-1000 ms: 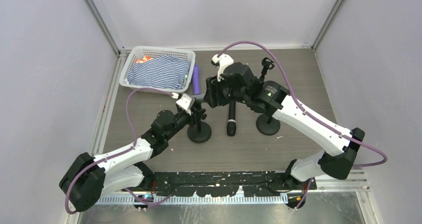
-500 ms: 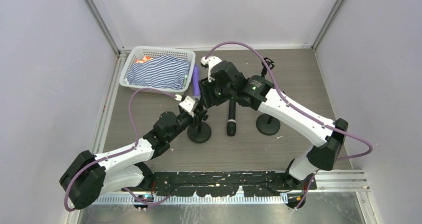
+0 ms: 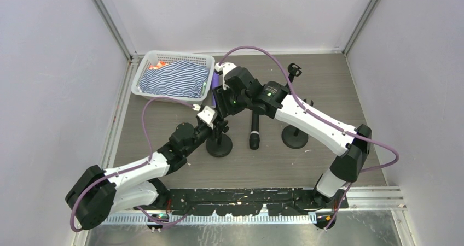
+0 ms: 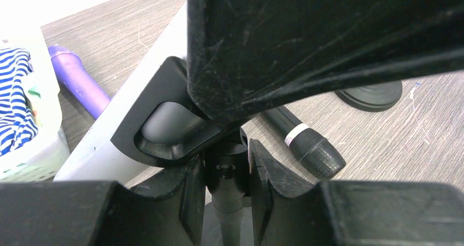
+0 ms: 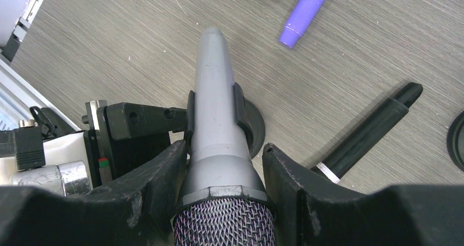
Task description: Attach the microphones to the stand
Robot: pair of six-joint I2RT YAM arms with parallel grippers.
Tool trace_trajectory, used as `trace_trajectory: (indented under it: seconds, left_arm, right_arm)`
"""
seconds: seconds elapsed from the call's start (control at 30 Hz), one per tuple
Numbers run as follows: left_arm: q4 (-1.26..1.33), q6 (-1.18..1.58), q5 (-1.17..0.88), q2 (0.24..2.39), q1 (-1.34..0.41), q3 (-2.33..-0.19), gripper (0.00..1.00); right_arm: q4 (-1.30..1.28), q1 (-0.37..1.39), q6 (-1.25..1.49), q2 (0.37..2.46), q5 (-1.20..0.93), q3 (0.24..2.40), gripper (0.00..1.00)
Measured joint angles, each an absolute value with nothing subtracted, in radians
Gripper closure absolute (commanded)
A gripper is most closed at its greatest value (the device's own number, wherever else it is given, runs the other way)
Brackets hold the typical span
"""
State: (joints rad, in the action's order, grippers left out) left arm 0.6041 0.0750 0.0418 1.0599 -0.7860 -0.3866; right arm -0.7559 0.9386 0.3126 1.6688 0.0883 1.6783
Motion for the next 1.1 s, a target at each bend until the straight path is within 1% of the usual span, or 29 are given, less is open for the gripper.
trace_trajectory:
  seconds: [0.07, 0.13, 0.17, 0.27, 0.4, 0.57, 0.7, 0.87, 0.97, 1.1]
  left_arm:
    - [0.604, 0.075, 0.045, 1.060, -0.786, -0.387, 1.00]
    - [0.604, 0.074, 0.046, 1.059, -0.789, -0.386, 1.00]
    - [0.605, 0.072, 0.049, 1.057, -0.793, -0.384, 1.00]
    - [0.616, 0.069, 0.059, 1.048, -0.805, -0.372, 1.00]
    - [0.632, 0.066, 0.060, 1.040, -0.819, -0.358, 1.00]
    - [0.635, 0.067, 0.034, 1.021, -0.840, -0.344, 1.00]
    - [0.627, 0.072, 0.023, 1.004, -0.847, -0.336, 1.00]
    - [0.564, 0.092, 0.023, 0.963, -0.849, -0.341, 1.00]
    - [0.503, 0.094, 0.021, 0.961, -0.849, -0.379, 1.00]
    - [0.452, 0.079, 0.020, 1.016, -0.849, -0.498, 1.00]
  right_arm:
    - [-0.752, 0.939, 0.313, 1.666, 0.091, 1.678, 0.58]
    - [-0.743, 0.939, 0.316, 1.652, 0.095, 1.667, 0.41]
    - [-0.737, 0.940, 0.318, 1.638, 0.096, 1.657, 0.36]
    - [-0.709, 0.942, 0.322, 1.594, 0.104, 1.613, 0.27]
    - [-0.708, 0.949, 0.323, 1.550, 0.109, 1.562, 0.22]
    - [-0.656, 0.947, 0.319, 1.445, 0.118, 1.485, 0.21]
    - [-0.525, 0.946, 0.314, 1.254, 0.119, 1.360, 0.22]
    - [-0.292, 0.945, 0.300, 0.986, 0.164, 1.144, 0.22]
    - [-0.211, 0.945, 0.292, 0.905, 0.222, 1.043, 0.22]
    - [-0.176, 0.945, 0.286, 0.858, 0.300, 0.956, 0.22]
